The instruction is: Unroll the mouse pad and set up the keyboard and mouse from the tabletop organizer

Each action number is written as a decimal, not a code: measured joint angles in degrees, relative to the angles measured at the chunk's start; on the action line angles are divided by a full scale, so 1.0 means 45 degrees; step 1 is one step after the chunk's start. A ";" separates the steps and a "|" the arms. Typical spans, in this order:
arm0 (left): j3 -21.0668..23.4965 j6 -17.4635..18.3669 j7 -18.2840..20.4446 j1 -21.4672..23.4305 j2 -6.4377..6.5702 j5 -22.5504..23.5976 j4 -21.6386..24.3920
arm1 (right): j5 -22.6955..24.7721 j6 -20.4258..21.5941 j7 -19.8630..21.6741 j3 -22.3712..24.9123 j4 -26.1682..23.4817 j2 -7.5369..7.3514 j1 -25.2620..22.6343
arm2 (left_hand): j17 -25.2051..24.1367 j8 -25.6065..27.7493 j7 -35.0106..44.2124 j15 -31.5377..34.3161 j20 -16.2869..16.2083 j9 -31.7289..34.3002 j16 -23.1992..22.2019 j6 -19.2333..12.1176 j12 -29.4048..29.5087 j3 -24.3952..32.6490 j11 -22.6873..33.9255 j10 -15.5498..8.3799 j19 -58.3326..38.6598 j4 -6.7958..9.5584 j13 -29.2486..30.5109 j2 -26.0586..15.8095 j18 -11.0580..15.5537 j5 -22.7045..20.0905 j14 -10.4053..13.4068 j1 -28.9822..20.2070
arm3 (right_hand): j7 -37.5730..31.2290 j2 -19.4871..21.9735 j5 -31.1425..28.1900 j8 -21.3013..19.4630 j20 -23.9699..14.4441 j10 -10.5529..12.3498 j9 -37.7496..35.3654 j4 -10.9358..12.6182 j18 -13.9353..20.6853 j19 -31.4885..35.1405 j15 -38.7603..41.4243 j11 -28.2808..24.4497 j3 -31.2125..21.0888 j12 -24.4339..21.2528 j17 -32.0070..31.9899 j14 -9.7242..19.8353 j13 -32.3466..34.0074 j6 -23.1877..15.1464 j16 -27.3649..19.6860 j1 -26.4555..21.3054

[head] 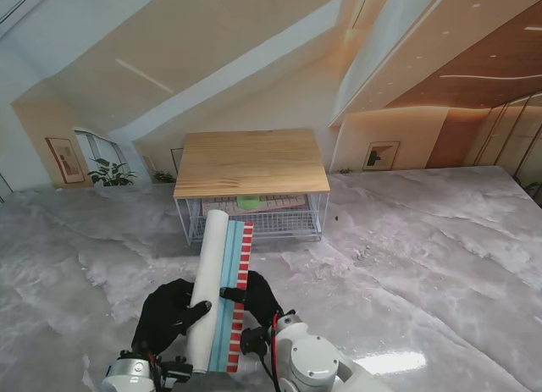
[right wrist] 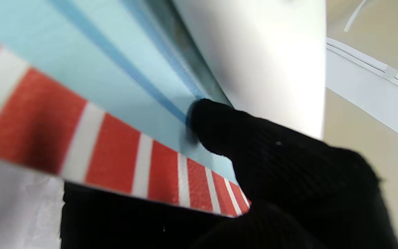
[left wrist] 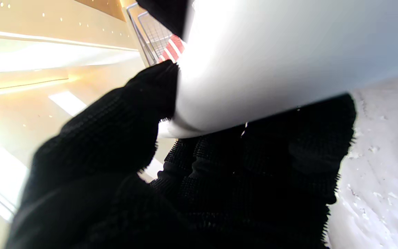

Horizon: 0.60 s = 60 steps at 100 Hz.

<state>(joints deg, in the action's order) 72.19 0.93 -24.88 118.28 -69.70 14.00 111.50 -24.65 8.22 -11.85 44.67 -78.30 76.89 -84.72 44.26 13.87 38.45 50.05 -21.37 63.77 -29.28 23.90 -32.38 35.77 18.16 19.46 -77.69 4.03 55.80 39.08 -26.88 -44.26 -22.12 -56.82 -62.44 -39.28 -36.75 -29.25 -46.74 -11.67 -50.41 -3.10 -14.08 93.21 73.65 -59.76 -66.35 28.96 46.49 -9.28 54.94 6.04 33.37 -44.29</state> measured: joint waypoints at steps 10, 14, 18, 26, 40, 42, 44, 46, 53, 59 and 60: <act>-0.0046 -0.0169 0.0260 -0.0007 0.0033 -0.0001 -0.0040 | 0.0302 -0.0274 -0.0122 0.0076 -0.0077 -0.0003 -0.0016 | -0.0357 0.0072 0.0020 -0.0133 -0.0095 -0.0349 0.0002 -0.0156 0.0137 0.0000 0.0185 0.0000 0.0055 0.0000 -0.0371 0.0004 0.0037 0.0162 -0.0015 -0.0004 | -0.0270 -0.0064 0.0000 -0.0328 -0.0627 -0.0076 -0.0080 0.0000 0.0171 0.0493 0.0738 -0.0369 -0.0372 0.0557 0.0407 0.0136 0.0152 0.0073 0.0132 0.0000; -0.0069 -0.0237 0.0331 -0.0017 0.0050 0.0054 -0.0069 | 0.0487 -0.0491 -0.0164 0.0121 -0.0144 -0.0011 -0.0034 | -0.0479 0.0083 0.0020 -0.0139 -0.0230 -0.0485 0.0002 -0.0156 0.0187 0.0000 0.0399 0.0000 0.0156 0.0000 -0.0464 0.0004 0.0060 0.0198 -0.0015 -0.0005 | -0.0300 -0.0173 0.0000 -0.0442 -0.0849 -0.0077 -0.0107 0.0013 0.0249 0.0645 0.0996 -0.0478 -0.0493 0.0759 0.0671 0.0244 0.0319 0.0186 0.0161 0.0000; -0.0094 -0.0287 0.0384 -0.0028 0.0068 0.0102 -0.0104 | 0.0633 -0.0788 -0.0189 0.0181 -0.0237 -0.0026 -0.0059 | -0.0695 0.0082 0.0020 -0.0191 -0.0321 -0.0726 0.0002 -0.0156 0.0232 0.0000 0.0614 0.0000 0.0183 0.0000 -0.0674 0.0004 0.0069 0.0234 -0.0015 -0.0005 | -0.0306 -0.0214 0.0000 -0.0523 -0.0946 -0.0081 -0.0261 0.0021 0.0293 0.0834 0.1222 -0.0603 -0.0604 0.0859 0.0974 0.0319 0.0545 0.0298 0.0173 0.0000; -0.0125 -0.0384 0.0477 -0.0045 0.0091 0.0121 -0.0163 | 0.0814 -0.1277 -0.0229 0.0296 -0.0445 -0.0067 -0.0119 | -0.1279 0.0104 -0.0110 -0.0393 -0.0711 -0.1283 0.0002 -0.0156 0.0646 0.0000 0.1237 0.0005 0.0454 0.0000 -0.1160 -0.0142 0.0137 0.0374 -0.0015 -0.0003 | -0.0432 -0.0571 0.0000 -0.0643 -0.0958 -0.0081 -0.0412 0.0323 0.0385 0.1026 0.1718 -0.0739 -0.0776 0.0994 0.1850 0.0558 0.1218 0.0379 0.0194 0.0007; -0.0167 -0.0570 0.0643 -0.0102 0.0118 0.0221 -0.0305 | 0.1295 -0.1739 -0.0370 0.0480 -0.0735 -0.0143 -0.0217 | -0.2527 0.0430 -0.0836 -0.0803 -0.1481 -0.2490 0.0035 -0.0361 0.1227 0.0018 0.2059 0.0019 0.0964 0.0041 -0.2245 -0.0562 0.0208 0.0518 -0.0167 0.0292 | -0.0425 -0.1334 -0.0652 -0.0741 -0.0958 -0.0070 -0.0911 0.0966 0.0406 0.1343 0.2270 -0.0749 -0.1051 0.1120 0.3368 0.0749 0.2258 0.0531 0.0155 0.0024; -0.0175 -0.0596 0.0668 -0.0114 0.0123 0.0234 -0.0330 | 0.1364 -0.1772 -0.0384 0.0507 -0.0763 -0.0153 -0.0227 | -0.2661 0.0446 -0.0911 -0.0867 -0.1552 -0.2526 0.0061 -0.0443 0.1361 0.0019 0.2072 0.0021 0.0983 0.0056 -0.2350 -0.0572 0.0208 0.0520 -0.0178 0.0369 | -0.0422 -0.1435 -0.0638 -0.0760 -0.0958 -0.0063 -0.1002 0.1055 0.0406 0.1368 0.2320 -0.0749 -0.1126 0.1121 0.3554 0.0762 0.2369 0.0531 0.0062 0.0036; -0.0184 -0.0626 0.0695 -0.0125 0.0129 0.0240 -0.0351 | 0.1420 -0.1808 -0.0396 0.0535 -0.0793 -0.0164 -0.0237 | -0.2726 0.0482 -0.1041 -0.0885 -0.1668 -0.2696 0.0068 -0.0532 0.1507 0.0023 0.2136 0.0021 0.1098 0.0057 -0.2369 -0.0645 0.0208 0.0522 -0.0181 0.0490 | -0.0422 -0.1470 -0.0667 -0.0767 -0.0952 -0.0063 -0.1010 0.1098 0.0408 0.1434 0.2354 -0.0749 -0.1133 0.1125 0.3699 0.0787 0.2512 0.0531 0.0012 0.0037; -0.0191 -0.0660 0.0729 -0.0134 0.0135 0.0240 -0.0367 | 0.1466 -0.1850 -0.0404 0.0564 -0.0826 -0.0176 -0.0247 | -0.2862 0.0543 -0.1117 -0.0902 -0.1752 -0.2816 0.0074 -0.0564 0.1639 0.0031 0.2203 0.0021 0.1115 0.0057 -0.2615 -0.0700 0.0208 0.0551 -0.0182 0.0569 | -0.0291 -0.1589 -0.0914 -0.0768 -0.0951 -0.0062 -0.1024 0.1216 0.0437 0.1465 0.2383 -0.0748 -0.1137 0.1128 0.3748 0.0804 0.2533 0.0514 -0.0048 0.0037; -0.0223 -0.0789 0.0818 -0.0156 0.0150 0.0198 -0.0409 | 0.1620 -0.2002 -0.0403 0.0672 -0.0944 -0.0229 -0.0276 | -0.3163 0.0580 -0.1259 -0.1032 -0.1849 -0.3132 0.0100 -0.0740 0.1805 0.0036 0.2238 0.0021 0.1246 0.0060 -0.2862 -0.0832 0.0210 0.0634 -0.0218 0.0678 | -0.0094 -0.1884 -0.1233 -0.0929 -0.0949 0.0039 -0.1176 0.1393 0.0607 0.1659 0.2564 -0.0725 -0.1151 0.1142 0.4066 0.0974 0.2954 0.0441 -0.0291 0.0042; -0.0287 -0.0889 0.0828 -0.0184 0.0157 0.0135 -0.0458 | 0.1785 -0.2117 -0.0370 0.0747 -0.1025 -0.0284 -0.0289 | -0.3419 0.0581 -0.1398 -0.1066 -0.1961 -0.3339 0.0191 -0.0842 0.1971 0.0052 0.2263 0.0021 0.1268 0.0073 -0.2993 -0.0845 0.0211 0.0635 -0.0325 0.0787 | 0.0062 -0.2030 -0.1392 -0.1073 -0.0949 0.0082 -0.1189 0.1513 0.0712 0.1761 0.2657 -0.0700 -0.1157 0.1214 0.4229 0.1086 0.3158 0.0305 -0.0389 0.0048; -0.0299 -0.0906 0.0828 -0.0190 0.0157 0.0128 -0.0469 | 0.1815 -0.2139 -0.0359 0.0761 -0.1038 -0.0294 -0.0292 | -0.3463 0.0581 -0.1428 -0.1070 -0.1980 -0.3339 0.0192 -0.0864 0.1991 0.0048 0.2281 0.0021 0.1273 0.0133 -0.3023 -0.0921 0.0211 0.0637 -0.0334 0.0814 | 0.0074 -0.2032 -0.1392 -0.1110 -0.0949 0.0090 -0.1189 0.1517 0.0722 0.1783 0.2671 -0.0698 -0.1157 0.1228 0.4237 0.1098 0.3162 0.0295 -0.0397 0.0048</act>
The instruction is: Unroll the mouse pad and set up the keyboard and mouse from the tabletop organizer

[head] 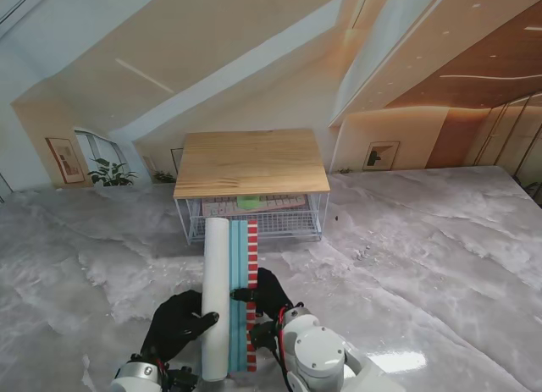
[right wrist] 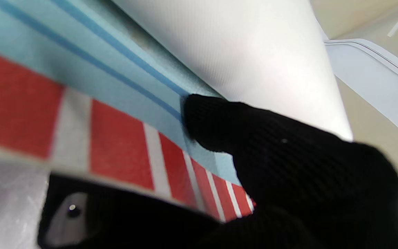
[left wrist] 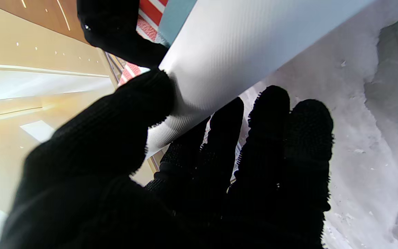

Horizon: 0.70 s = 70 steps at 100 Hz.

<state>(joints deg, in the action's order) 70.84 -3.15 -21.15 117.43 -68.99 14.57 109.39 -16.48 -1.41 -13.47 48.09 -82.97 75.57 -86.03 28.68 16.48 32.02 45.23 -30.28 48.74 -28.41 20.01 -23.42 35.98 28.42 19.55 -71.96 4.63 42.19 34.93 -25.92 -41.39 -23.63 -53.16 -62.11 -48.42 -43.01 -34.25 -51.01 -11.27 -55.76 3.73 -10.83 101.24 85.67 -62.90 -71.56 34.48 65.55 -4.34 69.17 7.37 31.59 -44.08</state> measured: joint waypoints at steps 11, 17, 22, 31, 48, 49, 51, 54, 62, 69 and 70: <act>-0.0109 -0.0126 0.0050 -0.0058 0.0002 -0.0014 -0.0137 | 0.0216 -0.0270 0.0169 0.0170 -0.0169 -0.0109 -0.0036 | -0.0400 0.0007 -0.0288 -0.0128 -0.0144 -0.0255 0.0035 -0.0154 0.0237 -0.0003 0.0046 -0.0008 0.0144 0.0145 -0.0422 -0.0191 0.0000 0.0013 -0.0009 0.0153 | 0.0133 -0.0222 -0.0146 -0.0178 0.0001 0.0035 -0.0109 0.0028 0.0034 0.0064 0.0088 0.0068 -0.0101 0.0060 0.0093 0.0044 0.0147 -0.0114 -0.0077 0.0004; -0.0136 -0.0154 0.0095 -0.0076 0.0002 -0.0008 -0.0206 | 0.0329 -0.0513 0.0351 0.0275 -0.0298 -0.0182 -0.0065 | -0.0517 0.0007 -0.0302 -0.0162 -0.0161 -0.0255 0.0038 -0.0174 0.0237 0.0000 0.0046 -0.0008 0.0157 0.0145 -0.0594 -0.0193 0.0000 0.0015 -0.0016 0.0161 | 0.0133 -0.0269 -0.0146 -0.0253 0.0001 0.0038 -0.0109 0.0080 0.0046 0.0091 0.0101 0.0083 -0.0103 0.0062 0.0095 0.0054 0.0147 -0.0128 -0.0081 0.0006; -0.0146 -0.0179 0.0125 -0.0085 0.0002 0.0010 -0.0255 | 0.0432 -0.0754 0.0595 0.0386 -0.0414 -0.0252 -0.0097 | -0.0615 0.0007 -0.0372 -0.0211 -0.0167 -0.0458 0.0039 -0.0285 0.0312 0.0028 0.0047 -0.0009 0.0162 0.0225 -0.0598 -0.0321 0.0000 0.0015 -0.0021 0.0499 | 0.0133 -0.0274 -0.0146 -0.0276 0.0001 0.0042 -0.0109 0.0107 0.0058 0.0147 0.0118 0.0106 -0.0103 0.0063 0.0095 0.0065 0.0147 -0.0132 -0.0082 0.0006; -0.0147 -0.0239 0.0149 -0.0084 0.0003 0.0030 -0.0289 | 0.0642 -0.1165 0.0995 0.0601 -0.0639 -0.0392 -0.0177 | -0.0657 0.0009 -0.0417 -0.0257 -0.0302 -0.0458 0.0043 -0.0303 0.0319 0.0036 0.0047 -0.0008 0.0164 0.0291 -0.0613 -0.0375 0.0000 0.0015 -0.0023 0.0642 | 0.0240 -0.0275 -0.0146 -0.0347 0.0001 0.0051 -0.0109 0.0109 0.0109 0.0154 0.0132 0.0150 -0.0103 0.0063 0.0097 0.0093 0.0147 -0.0133 -0.0195 0.0006; -0.0132 -0.0308 0.0151 -0.0074 0.0004 0.0065 -0.0293 | 0.0948 -0.1676 0.1226 0.0975 -0.1011 -0.0624 -0.0386 | -0.0796 0.0031 -0.0429 -0.0276 -0.0453 -0.0584 0.0084 -0.0611 0.0346 0.0221 0.0040 -0.0009 0.0293 0.0522 -0.0730 -0.0788 0.0000 0.0015 -0.0031 0.0759 | 0.0356 -0.0389 -0.0146 -0.0404 0.0001 0.0056 -0.0109 0.0199 0.0113 0.0157 0.0140 0.0165 -0.0107 0.0172 0.0107 0.0098 0.0148 -0.0049 -0.0215 0.0007; -0.0130 -0.0313 0.0151 -0.0073 0.0004 0.0065 -0.0292 | 0.0959 -0.1699 0.1232 0.0996 -0.1025 -0.0636 -0.0397 | -0.0803 0.0031 -0.0429 -0.0276 -0.0453 -0.0584 0.0084 -0.0618 0.0346 0.0221 0.0040 -0.0009 0.0301 0.0524 -0.0730 -0.0792 0.0000 0.0015 -0.0031 0.0759 | 0.0374 -0.0405 -0.0146 -0.0404 0.0001 0.0056 -0.0109 0.0218 0.0113 0.0157 0.0140 0.0165 -0.0107 0.0175 0.0107 0.0098 0.0149 -0.0048 -0.0215 0.0007; -0.0128 -0.0329 0.0151 -0.0073 0.0004 0.0064 -0.0291 | 0.0982 -0.1751 0.1246 0.1037 -0.1053 -0.0657 -0.0420 | -0.0843 0.0032 -0.0430 -0.0278 -0.0456 -0.0584 0.0084 -0.0634 0.0351 0.0221 0.0037 -0.0009 0.0309 0.0525 -0.0795 -0.0800 0.0000 0.0015 -0.0031 0.0761 | 0.0388 -0.0410 -0.0189 -0.0407 0.0001 0.0056 -0.0112 0.0250 0.0114 0.0158 0.0140 0.0165 -0.0107 0.0177 0.0111 0.0098 0.0151 -0.0048 -0.0215 0.0007; -0.0126 -0.0350 0.0158 -0.0070 0.0005 0.0061 -0.0287 | 0.1033 -0.1856 0.1263 0.1096 -0.1099 -0.0686 -0.0453 | -0.1099 0.0034 -0.0442 -0.0330 -0.0470 -0.0842 0.0286 -0.0635 0.0374 0.0235 -0.0032 -0.0009 0.0333 0.0655 -0.1030 -0.0932 0.0000 0.0015 -0.0076 0.0782 | 0.0503 -0.0537 -0.0402 -0.0411 0.0001 0.0058 -0.0223 0.0327 0.0113 0.0162 0.0144 0.0217 -0.0107 0.0178 0.0198 0.0113 0.0290 -0.0048 -0.0218 0.0008; -0.0107 -0.0350 0.0230 -0.0059 0.0014 0.0053 -0.0269 | 0.1257 -0.2230 0.1335 0.1216 -0.1222 -0.0757 -0.0517 | -0.1402 0.0034 -0.0590 -0.0442 -0.0593 -0.0924 0.0297 -0.0641 0.0568 0.0161 -0.0124 -0.0010 0.0444 0.0893 -0.1381 -0.1161 0.0000 0.0078 -0.0186 0.1223 | 0.0671 -0.0558 -0.0513 -0.0411 0.0000 0.0060 -0.0237 0.0357 0.0113 0.0170 0.0155 0.0242 -0.0109 0.0187 0.0203 0.0116 0.0296 -0.0046 -0.0219 0.0008; -0.0092 -0.0313 0.0282 -0.0054 0.0035 0.0228 -0.0269 | 0.1395 -0.2605 0.1481 0.1323 -0.1340 -0.0822 -0.0560 | -0.1873 0.0034 -0.0979 -0.0626 -0.0668 -0.1293 0.0325 -0.0784 0.0587 -0.0092 -0.0238 -0.0010 0.0617 0.1031 -0.1664 -0.1487 0.0000 0.0301 -0.0186 0.1508 | 0.0718 -0.0561 -0.0518 -0.0411 0.0001 0.0060 -0.0243 0.0448 0.0114 0.0174 0.0160 0.0245 -0.0109 0.0221 0.0208 0.0117 0.0298 0.0029 -0.0219 0.0013; -0.0085 -0.0298 0.0293 -0.0054 0.0040 0.0286 -0.0270 | 0.1411 -0.2653 0.1503 0.1338 -0.1357 -0.0831 -0.0565 | -0.1955 0.0034 -0.0984 -0.0654 -0.0672 -0.1279 0.0325 -0.0791 0.0587 -0.0171 -0.0185 -0.0010 0.0629 0.1031 -0.1664 -0.1564 0.0004 0.0302 -0.0186 0.1514 | 0.0725 -0.0566 -0.0518 -0.0411 0.0001 0.0060 -0.0243 0.0450 0.0114 0.0176 0.0160 0.0245 -0.0109 0.0223 0.0208 0.0117 0.0299 0.0034 -0.0219 0.0013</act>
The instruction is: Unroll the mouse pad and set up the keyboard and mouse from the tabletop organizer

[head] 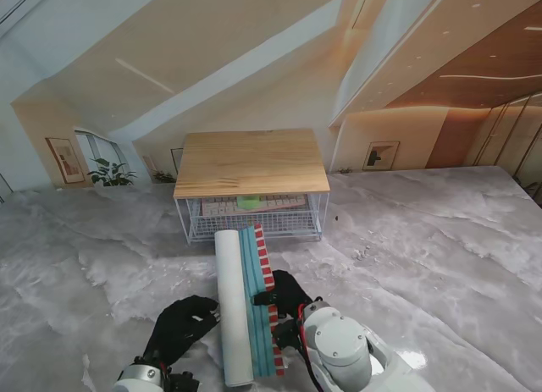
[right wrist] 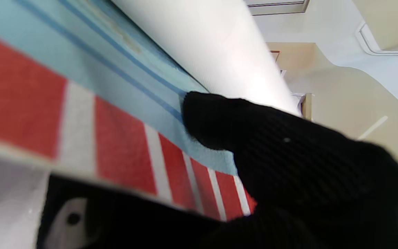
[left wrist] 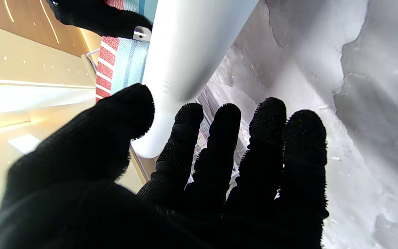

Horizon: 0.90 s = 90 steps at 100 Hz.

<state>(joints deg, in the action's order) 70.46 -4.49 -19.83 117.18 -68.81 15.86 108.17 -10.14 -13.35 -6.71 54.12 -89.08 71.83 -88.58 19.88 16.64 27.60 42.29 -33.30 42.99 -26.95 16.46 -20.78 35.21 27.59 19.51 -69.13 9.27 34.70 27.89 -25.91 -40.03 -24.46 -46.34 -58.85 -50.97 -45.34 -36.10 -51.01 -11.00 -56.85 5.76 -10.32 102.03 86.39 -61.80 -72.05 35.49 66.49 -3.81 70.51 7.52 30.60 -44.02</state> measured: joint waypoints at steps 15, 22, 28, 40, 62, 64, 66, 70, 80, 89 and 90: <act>0.0105 0.0602 0.0046 -0.0032 0.0067 0.0631 -0.0146 | 0.0210 -0.0372 0.0147 0.0128 -0.0132 -0.0101 -0.0027 | -0.1561 0.0001 -0.0604 -0.0668 -0.0235 -0.0764 0.0192 -0.0258 0.0083 -0.1049 -0.0493 -0.0189 0.0400 0.0010 -0.1250 -0.1341 0.0237 0.0300 -0.0001 0.0203 | 0.0150 -0.0121 -0.0108 0.0000 0.0000 0.0001 -0.0008 0.0131 0.0000 0.0010 0.0001 0.0000 0.0000 0.0084 0.0007 0.0000 0.0005 0.0125 -0.0002 0.0004; 0.0139 0.1311 0.0079 -0.0129 0.0125 0.0974 -0.0381 | 0.0289 -0.0549 0.0167 0.0160 -0.0162 -0.0123 -0.0027 | -0.2520 -0.0111 -0.0931 -0.1203 -0.0259 -0.1095 0.0439 -0.0534 0.0301 -0.1530 -0.0865 -0.0474 0.0922 0.0010 -0.1962 -0.2024 0.0607 0.0319 0.0238 0.0198 | 0.0153 -0.0122 -0.0108 -0.0008 0.0000 0.0001 -0.0008 0.0145 0.0002 0.0013 0.0002 0.0001 0.0000 0.0097 0.0007 0.0000 0.0005 0.0132 -0.0002 0.0005; 0.0191 0.2046 0.0279 -0.0272 0.0197 0.1357 -0.0656 | 0.0363 -0.0706 0.0202 0.0175 -0.0192 -0.0142 -0.0027 | -0.3269 -0.0203 -0.1147 -0.1544 -0.0151 -0.1226 0.0574 -0.0806 0.0412 -0.1820 -0.1008 -0.0851 0.1423 0.0012 -0.2418 -0.2340 0.0960 0.0448 0.0641 0.0254 | 0.0154 -0.0123 -0.0108 -0.0019 0.0000 0.0001 -0.0008 0.0149 0.0002 0.0016 0.0003 0.0002 0.0000 0.0096 0.0007 0.0000 0.0005 0.0132 -0.0002 0.0005; 0.0306 0.2311 0.1244 -0.0580 0.0426 0.1974 -0.0865 | 0.0448 -0.0954 0.0228 0.0196 -0.0253 -0.0160 -0.0028 | -0.4365 -0.0321 -0.1293 -0.2434 0.0438 -0.1225 0.0920 -0.1083 0.0529 -0.2350 -0.1294 -0.1163 0.2401 0.0019 -0.3269 -0.2864 0.1524 0.0478 0.1299 0.0261 | 0.0154 -0.0124 -0.0108 -0.0068 0.0000 0.0001 -0.0008 0.0161 0.0003 0.0021 0.0005 0.0003 0.0000 0.0098 0.0007 0.0000 0.0006 0.0132 -0.0002 0.0007; 0.0193 0.4051 0.2773 -0.1144 0.0837 0.1423 -0.1185 | 0.0604 -0.1429 0.0227 0.0261 -0.0536 -0.0184 -0.0110 | -0.5113 -0.0645 -0.1933 -0.4421 0.3566 -0.1222 0.1536 -0.1514 0.0836 -0.4127 -0.2235 -0.1824 0.8178 -0.0704 -0.4928 -0.4164 0.2983 0.0479 0.3305 0.0272 | 0.0188 -0.0123 -0.0109 -0.0146 0.0000 0.0001 -0.0009 0.0165 0.0005 0.0024 0.0008 0.0006 -0.0001 0.0101 0.0007 0.0001 0.0007 0.0134 -0.0002 0.0007; 0.0147 0.4143 0.2863 -0.1221 0.0880 0.1600 -0.1233 | 0.0607 -0.1435 0.0227 0.0261 -0.0544 -0.0187 -0.0112 | -0.5110 -0.0649 -0.1982 -0.4558 0.3718 -0.1219 0.1589 -0.1539 0.0841 -0.4291 -0.2273 -0.1842 0.8717 -0.0704 -0.5009 -0.4242 0.3140 0.0471 0.3470 0.0272 | 0.0188 -0.0124 -0.0109 -0.0146 0.0000 0.0001 -0.0009 0.0165 0.0005 0.0024 0.0009 0.0006 -0.0001 0.0102 0.0007 0.0000 0.0007 0.0134 -0.0002 0.0007; 0.0097 0.4219 0.2898 -0.1302 0.0920 0.1861 -0.1287 | 0.0612 -0.1439 0.0227 0.0262 -0.0549 -0.0189 -0.0114 | -0.5110 -0.0650 -0.2011 -0.4833 0.3837 -0.1219 0.1634 -0.1546 0.0847 -0.4347 -0.2328 -0.1852 0.9148 -0.0704 -0.5128 -0.4242 0.3257 0.0467 0.3515 0.0272 | 0.0188 -0.0123 -0.0109 -0.0146 0.0000 0.0001 -0.0009 0.0167 0.0005 0.0024 0.0009 0.0006 -0.0001 0.0102 0.0007 0.0001 0.0007 0.0134 -0.0002 0.0007; -0.0006 0.4356 0.2901 -0.1464 0.0991 0.2492 -0.1409 | 0.0621 -0.1451 0.0228 0.0262 -0.0552 -0.0192 -0.0114 | -0.5110 -0.0650 -0.2039 -0.4762 0.3859 -0.1218 0.1649 -0.1566 0.0856 -0.4464 -0.2377 -0.1964 0.9811 -0.0704 -0.5128 -0.4242 0.3420 0.0362 0.3657 0.0272 | 0.0188 -0.0124 -0.0109 -0.0148 0.0000 0.0001 -0.0009 0.0169 0.0006 0.0026 0.0009 0.0006 -0.0001 0.0103 0.0007 0.0001 0.0007 0.0134 -0.0002 0.0007; -0.0193 0.4550 0.2995 -0.1804 0.1125 0.3418 -0.1657 | 0.0623 -0.1523 0.0238 0.0269 -0.0576 -0.0195 -0.0118 | -0.5110 -0.0651 -0.2065 -0.4889 0.3585 -0.1156 0.1658 -0.1609 0.0981 -0.4451 -0.2503 -0.1964 1.0831 -0.0704 -0.5127 -0.4389 0.3784 -0.0018 0.3799 0.0272 | 0.0189 -0.0124 -0.0110 -0.0150 0.0000 0.0001 -0.0009 0.0172 0.0008 0.0027 0.0009 0.0006 -0.0001 0.0109 0.0008 0.0001 0.0007 0.0134 -0.0004 0.0007; -0.0241 0.4550 0.3659 -0.1998 0.1259 0.3482 -0.1676 | 0.0608 -0.1561 0.0236 0.0278 -0.0600 -0.0195 -0.0127 | -0.5110 -0.0651 -0.2042 -0.4960 0.3048 -0.1073 0.1664 -0.1609 0.1141 -0.4450 -0.2741 -0.2019 1.1633 -0.0704 -0.5128 -0.4528 0.4083 -0.0431 0.3853 0.0272 | 0.0289 -0.0123 -0.0110 -0.0150 0.0000 0.0001 -0.0009 0.0175 0.0008 0.0027 0.0009 0.0006 -0.0001 0.0117 0.0008 0.0001 0.0007 0.0279 -0.0004 0.0007; -0.0257 0.4550 0.3700 -0.2023 0.1275 0.3498 -0.1682 | 0.0605 -0.1562 0.0234 0.0279 -0.0600 -0.0195 -0.0129 | -0.5110 -0.0651 -0.2048 -0.4960 0.2943 -0.1019 0.1664 -0.1610 0.1142 -0.4450 -0.2741 -0.1997 1.1747 -0.0704 -0.5128 -0.4528 0.4103 -0.0454 0.3929 0.0272 | 0.0292 -0.0123 -0.0110 -0.0150 0.0000 0.0001 -0.0009 0.0175 0.0008 0.0027 0.0009 0.0006 -0.0001 0.0118 0.0008 0.0001 0.0007 0.0303 -0.0005 0.0007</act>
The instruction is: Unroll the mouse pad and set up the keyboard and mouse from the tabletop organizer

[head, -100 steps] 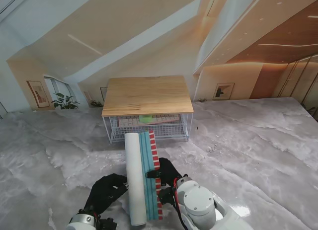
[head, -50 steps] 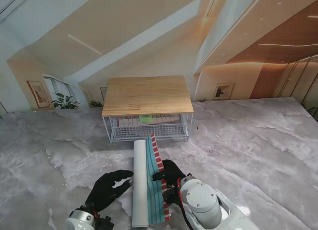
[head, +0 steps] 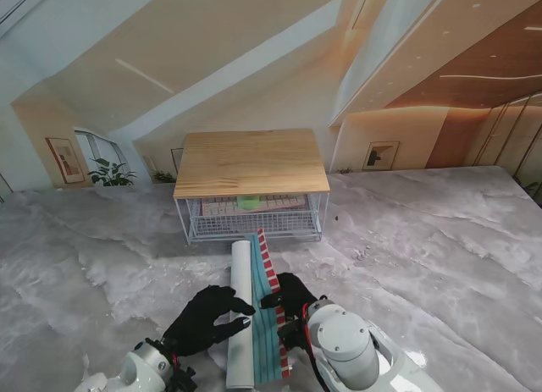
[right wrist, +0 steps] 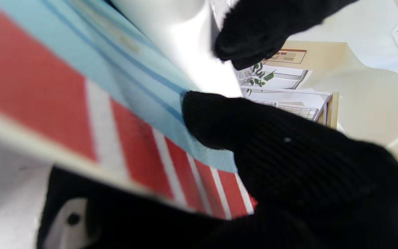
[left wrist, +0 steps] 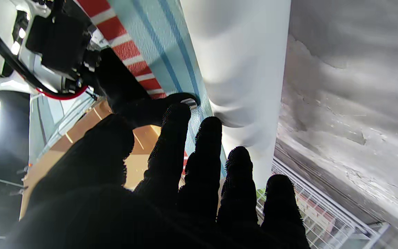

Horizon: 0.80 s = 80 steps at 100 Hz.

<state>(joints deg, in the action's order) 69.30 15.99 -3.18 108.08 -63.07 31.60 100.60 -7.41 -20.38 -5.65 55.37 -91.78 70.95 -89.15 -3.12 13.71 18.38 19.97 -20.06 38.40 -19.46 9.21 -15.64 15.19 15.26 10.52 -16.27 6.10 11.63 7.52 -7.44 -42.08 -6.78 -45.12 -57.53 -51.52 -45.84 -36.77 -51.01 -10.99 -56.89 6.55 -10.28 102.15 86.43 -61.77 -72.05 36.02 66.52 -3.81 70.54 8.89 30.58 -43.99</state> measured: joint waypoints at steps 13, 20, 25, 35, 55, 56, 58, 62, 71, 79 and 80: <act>-0.0269 -0.0049 0.0041 -0.0332 0.0134 0.0611 -0.0185 | -0.0014 -0.0001 -0.0023 0.0019 0.0000 0.0000 -0.0024 | -0.0017 0.0018 0.0000 -0.0120 -0.0500 0.0107 0.0026 0.0000 0.0002 0.0000 0.0000 -0.0173 0.0829 0.0000 -0.0476 -0.0115 0.0568 -0.0381 0.0354 0.0000 | 0.0037 0.0000 0.0000 0.0000 0.0000 0.0000 0.0000 0.0021 0.0001 0.0001 0.0000 0.0000 0.0000 0.0018 0.0000 0.0000 0.0000 0.0189 -0.0003 0.0000; -0.0283 -0.0134 0.0040 -0.0417 0.0149 0.1223 -0.0260 | 0.0004 -0.0001 -0.0023 0.0050 0.0000 0.0000 -0.0052 | -0.0015 0.0135 0.0000 -0.0112 -0.0839 0.0107 0.0032 -0.0012 0.0002 0.0000 0.0000 -0.0397 0.1445 0.0000 -0.0636 -0.0117 0.0753 -0.0515 0.0361 0.0000 | 0.0142 0.0000 0.0000 0.0000 0.0000 0.0000 0.0000 0.0021 0.0001 0.0001 0.0001 0.0001 0.0000 0.0018 0.0000 0.0000 0.0000 0.0266 -0.0004 0.0000; -0.0283 -0.0254 0.0003 -0.0435 0.0150 0.1446 -0.0306 | 0.0026 -0.0001 -0.0021 0.0095 -0.0002 0.0000 -0.0089 | -0.0012 0.0151 0.0000 -0.0112 -0.0981 0.0107 0.0033 -0.0015 0.0008 0.0000 0.0000 -0.0673 0.1578 0.0000 -0.0636 -0.0117 0.0788 -0.0515 0.0361 0.0000 | 0.0154 -0.0001 0.0000 0.0000 0.0000 0.0000 0.0000 0.0021 0.0001 0.0002 0.0002 0.0009 0.0000 0.0018 0.0000 0.0001 0.0000 0.0282 -0.0006 0.0000; -0.0184 -0.0530 -0.0060 -0.0390 0.0151 0.1777 -0.0355 | 0.0082 -0.0041 -0.0005 0.0233 -0.0078 -0.0005 -0.0194 | -0.0011 0.0154 -0.0232 -0.0112 -0.1035 0.0107 0.0055 -0.0310 0.0029 0.0003 0.0000 -0.0836 0.1618 0.0000 -0.0636 -0.0117 0.0804 -0.0555 0.0361 0.0292 | 0.0185 -0.0001 0.0000 0.0000 0.0000 0.0000 0.0000 0.0021 0.0004 0.0003 0.0008 0.0042 0.0000 0.0018 0.0000 0.0001 0.0000 0.0291 -0.0007 0.0011; 0.0378 -0.0875 -0.0431 -0.0031 0.0150 0.2678 -0.0484 | 0.0132 -0.0121 -0.0029 0.0431 -0.0233 -0.0011 -0.0344 | -0.0009 0.0118 -0.0583 -0.0112 -0.1117 0.0332 0.0130 -0.1712 0.0020 0.0003 0.0212 -0.0278 0.1742 0.0000 -0.0636 -0.0117 0.0870 -0.0492 0.0365 0.0328 | 0.0286 -0.0001 -0.0007 0.0000 0.0000 0.0000 -0.0012 0.0029 0.0023 0.0005 0.0019 0.0106 0.0000 0.0018 0.0001 0.0013 0.0000 0.0294 -0.0009 0.0015; 0.0401 -0.0902 -0.0461 -0.0013 0.0150 0.2701 -0.0493 | 0.0138 -0.0123 -0.0031 0.0437 -0.0235 -0.0011 -0.0347 | -0.0009 0.0118 -0.0583 -0.0112 -0.1117 0.0332 0.0131 -0.1707 0.0019 0.0003 0.0212 -0.0278 0.1742 0.0000 -0.0636 -0.0117 0.0876 -0.0492 0.0365 0.0328 | 0.0286 -0.0001 -0.0007 0.0000 0.0000 0.0000 -0.0016 0.0041 0.0023 0.0005 0.0019 0.0106 0.0000 0.0018 0.0001 0.0013 0.0000 0.0294 -0.0009 0.0015; 0.0451 -0.0968 -0.0525 0.0027 0.0150 0.2745 -0.0512 | 0.0149 -0.0126 -0.0033 0.0452 -0.0239 -0.0012 -0.0355 | -0.0009 0.0137 -0.0538 -0.0112 -0.1117 0.0332 0.0131 -0.1288 0.0019 0.0003 0.0212 -0.0278 0.1744 0.0000 -0.0636 -0.0117 0.0894 -0.0510 0.0365 0.0330 | 0.0286 -0.0001 -0.0015 -0.0024 0.0000 0.0000 -0.0026 0.0110 0.0024 0.0005 0.0019 0.0109 0.0000 0.0018 0.0003 0.0013 0.0000 0.0294 -0.0009 0.0018; 0.0559 -0.1148 -0.0626 0.0108 0.0149 0.2836 -0.0564 | 0.0165 -0.0133 -0.0038 0.0493 -0.0246 -0.0012 -0.0369 | -0.0008 0.0159 -0.0255 -0.0112 -0.1119 0.0332 0.0131 -0.0399 0.0019 0.0003 0.0212 -0.0278 0.1756 0.0000 -0.0636 -0.0117 0.0912 -0.0595 0.0375 0.0337 | 0.0286 -0.0003 -0.0140 -0.0133 0.0000 0.0032 -0.0124 0.0267 0.0027 0.0007 0.0033 0.0110 0.0000 0.0030 0.0072 0.0031 0.0130 0.0294 -0.0009 0.0122; 0.0830 -0.1465 -0.0839 0.0276 0.0143 0.2908 -0.0726 | 0.0199 -0.0165 -0.0049 0.0608 -0.0279 -0.0027 -0.0400 | -0.0006 0.0169 -0.0247 -0.0112 -0.1119 0.0332 0.0133 -0.0071 0.0018 0.0103 0.0212 -0.0247 0.1880 0.0000 -0.0637 -0.0117 0.0913 -0.0665 0.0375 0.0337 | 0.0286 -0.0004 -0.0149 -0.0139 0.0000 0.0035 -0.0135 0.0355 0.0029 0.0011 0.0044 0.0110 0.0000 0.0039 0.0086 0.0032 0.0137 0.0196 -0.0009 0.0128; 0.1001 -0.1509 -0.1234 0.0386 0.0128 0.2907 -0.0858 | 0.0278 -0.0202 -0.0048 0.0682 -0.0323 -0.0053 -0.0427 | 0.0011 0.0171 -0.0245 -0.0114 -0.1119 0.0332 0.0133 -0.0066 0.0018 0.0108 0.0212 -0.0228 0.1891 0.0000 -0.0637 -0.0117 0.0913 -0.0665 0.0377 0.0337 | 0.0286 -0.0004 -0.0154 -0.0153 0.0000 0.0037 -0.0135 0.0356 0.0030 0.0016 0.0051 0.0110 0.0000 0.0039 0.0088 0.0033 0.0137 0.0137 -0.0009 0.0128; 0.1022 -0.1509 -0.1293 0.0399 0.0123 0.2907 -0.0871 | 0.0290 -0.0206 -0.0047 0.0693 -0.0330 -0.0056 -0.0431 | 0.0011 0.0172 -0.0245 -0.0117 -0.1119 0.0332 0.0134 -0.0066 0.0018 0.0108 0.0212 -0.0228 0.1891 0.0000 -0.0637 -0.0117 0.0913 -0.0666 0.0377 0.0337 | 0.0286 -0.0004 -0.0154 -0.0153 0.0000 0.0037 -0.0135 0.0358 0.0030 0.0016 0.0053 0.0110 0.0000 0.0039 0.0088 0.0034 0.0137 0.0137 -0.0009 0.0128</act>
<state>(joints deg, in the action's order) 73.90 9.20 -9.00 109.88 -62.52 44.68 96.68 -6.11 -21.31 -5.86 58.49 -93.26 70.70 -91.10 -3.07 14.48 17.28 19.45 -25.09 39.89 -18.86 8.91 -15.56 15.68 16.22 9.49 -7.76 6.10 8.76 6.99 -3.34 -45.07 -5.09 -43.60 -56.24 -51.54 -46.53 -37.46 -51.01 -10.83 -57.50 8.16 -10.15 102.22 86.67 -61.27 -72.05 36.19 66.92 -3.66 71.16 9.50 30.54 -43.41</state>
